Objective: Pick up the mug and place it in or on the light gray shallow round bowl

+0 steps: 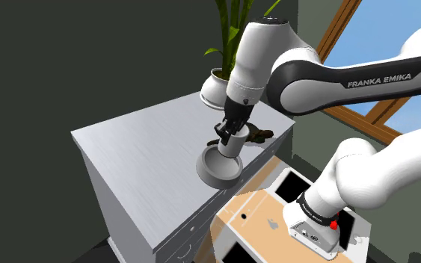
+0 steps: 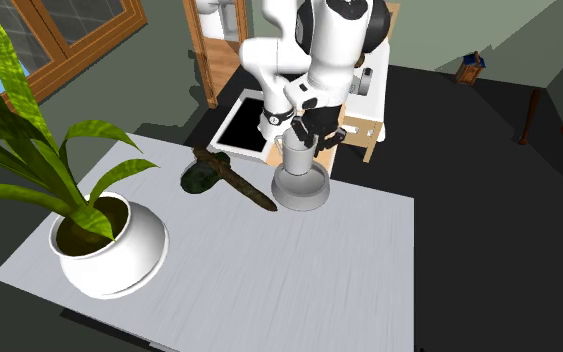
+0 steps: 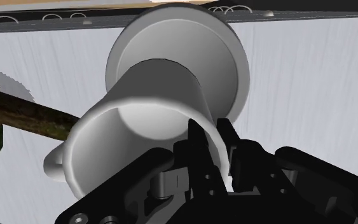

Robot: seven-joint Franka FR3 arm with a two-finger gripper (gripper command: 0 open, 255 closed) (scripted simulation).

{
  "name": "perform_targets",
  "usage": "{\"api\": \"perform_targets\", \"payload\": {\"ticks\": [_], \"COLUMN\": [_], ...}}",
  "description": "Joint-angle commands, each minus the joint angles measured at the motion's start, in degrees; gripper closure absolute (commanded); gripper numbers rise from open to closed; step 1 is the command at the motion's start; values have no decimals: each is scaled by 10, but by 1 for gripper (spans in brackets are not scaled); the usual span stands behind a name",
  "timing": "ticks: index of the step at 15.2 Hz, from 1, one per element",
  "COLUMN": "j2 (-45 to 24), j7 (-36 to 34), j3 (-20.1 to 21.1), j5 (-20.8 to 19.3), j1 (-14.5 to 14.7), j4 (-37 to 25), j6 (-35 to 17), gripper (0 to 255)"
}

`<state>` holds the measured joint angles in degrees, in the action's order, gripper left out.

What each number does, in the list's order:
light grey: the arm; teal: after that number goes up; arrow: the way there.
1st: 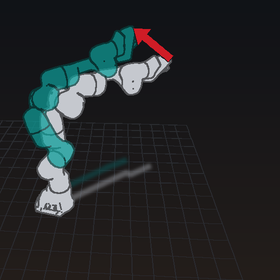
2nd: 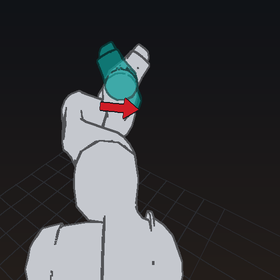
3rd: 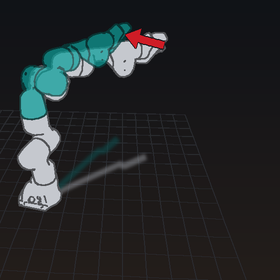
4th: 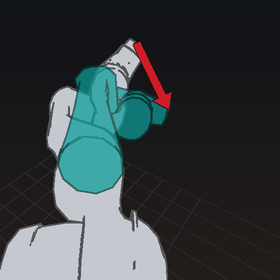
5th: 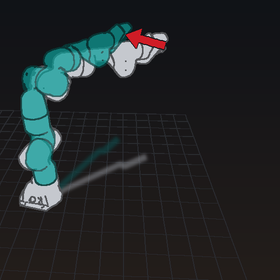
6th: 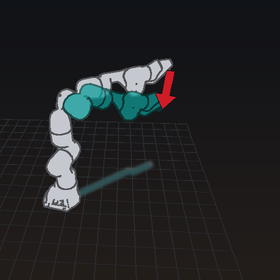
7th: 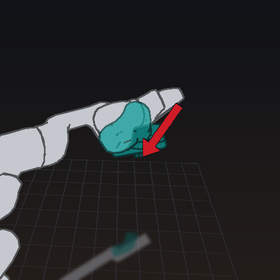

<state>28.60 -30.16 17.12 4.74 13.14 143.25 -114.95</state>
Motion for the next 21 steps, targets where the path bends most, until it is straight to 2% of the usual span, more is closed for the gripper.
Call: {"api": "perform_targets", "payload": {"ticks": [1, 9, 16, 17, 21], "j2": [-5, -32, -32, -33, -33], "j7": [-1, -8, -7, -7, -8], "j3": [2, 11, 12, 11, 12], "j5": [0, 0, 0, -1, 0], "j1": [0, -1, -2, -2, -2], "j4": [12, 52, 52, 51, 51], "j6": [-18, -84, -84, -85, -85], "gripper": [255, 255, 255, 0, 0]}}
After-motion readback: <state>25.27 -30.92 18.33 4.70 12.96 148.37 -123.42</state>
